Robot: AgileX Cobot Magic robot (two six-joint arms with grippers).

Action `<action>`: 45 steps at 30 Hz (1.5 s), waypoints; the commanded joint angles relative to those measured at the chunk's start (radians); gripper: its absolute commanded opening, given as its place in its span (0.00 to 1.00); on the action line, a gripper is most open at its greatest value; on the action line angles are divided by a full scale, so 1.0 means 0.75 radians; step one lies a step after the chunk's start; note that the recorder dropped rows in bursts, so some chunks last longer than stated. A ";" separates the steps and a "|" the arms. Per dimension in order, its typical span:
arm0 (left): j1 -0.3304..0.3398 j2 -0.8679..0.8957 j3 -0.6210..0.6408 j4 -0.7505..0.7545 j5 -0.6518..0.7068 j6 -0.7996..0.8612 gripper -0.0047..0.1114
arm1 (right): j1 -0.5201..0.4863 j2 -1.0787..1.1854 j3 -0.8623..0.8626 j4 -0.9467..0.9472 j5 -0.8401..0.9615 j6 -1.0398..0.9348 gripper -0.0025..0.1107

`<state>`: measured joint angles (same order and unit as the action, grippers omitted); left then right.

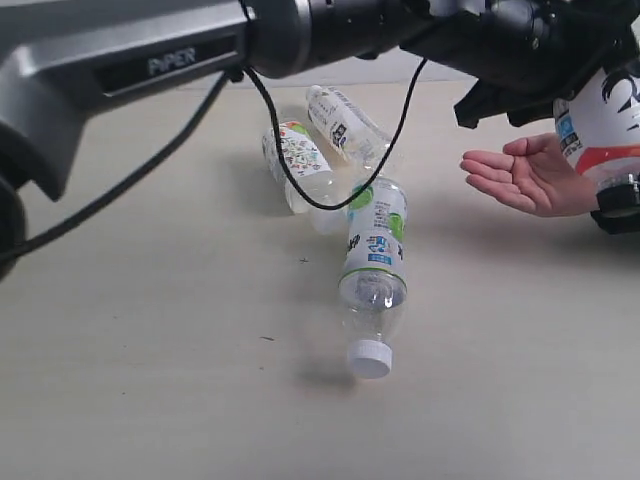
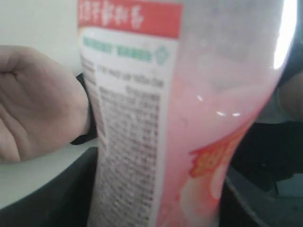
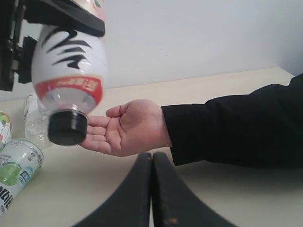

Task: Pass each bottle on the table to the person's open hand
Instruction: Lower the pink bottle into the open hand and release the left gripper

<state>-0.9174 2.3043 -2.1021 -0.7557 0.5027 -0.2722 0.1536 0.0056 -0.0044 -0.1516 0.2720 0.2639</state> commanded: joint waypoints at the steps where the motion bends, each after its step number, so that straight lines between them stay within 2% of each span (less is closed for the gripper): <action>1: 0.000 0.099 -0.083 -0.025 -0.036 -0.006 0.04 | 0.004 -0.007 0.006 -0.005 -0.011 0.001 0.02; 11: 0.031 0.244 -0.131 -0.077 -0.094 -0.006 0.04 | 0.004 -0.007 0.006 -0.005 -0.011 0.001 0.02; 18: 0.043 0.271 -0.131 -0.084 -0.177 0.070 0.04 | 0.004 -0.007 0.006 -0.005 -0.011 0.001 0.02; 27: 0.050 0.280 -0.131 -0.081 -0.185 0.083 0.05 | 0.004 -0.007 0.006 -0.005 -0.011 0.001 0.02; 28: 0.050 0.288 -0.131 -0.081 -0.185 0.085 0.08 | 0.004 -0.007 0.006 -0.005 -0.011 0.001 0.02; 32: 0.050 0.304 -0.131 -0.081 -0.187 0.085 0.31 | 0.004 -0.007 0.006 -0.005 -0.011 0.001 0.02; 33: 0.050 0.310 -0.131 -0.081 -0.187 0.088 0.39 | 0.004 -0.007 0.006 -0.005 -0.011 0.001 0.02; 40: 0.050 0.338 -0.131 -0.084 -0.185 0.152 0.61 | 0.004 -0.007 0.006 -0.005 -0.011 0.001 0.02; 45: 0.050 0.340 -0.131 -0.084 -0.185 0.183 0.72 | 0.004 -0.007 0.006 -0.005 -0.011 0.001 0.02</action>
<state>-0.8820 2.5565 -2.1947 -0.8139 0.3661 -0.1505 0.1536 0.0056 -0.0044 -0.1516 0.2720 0.2639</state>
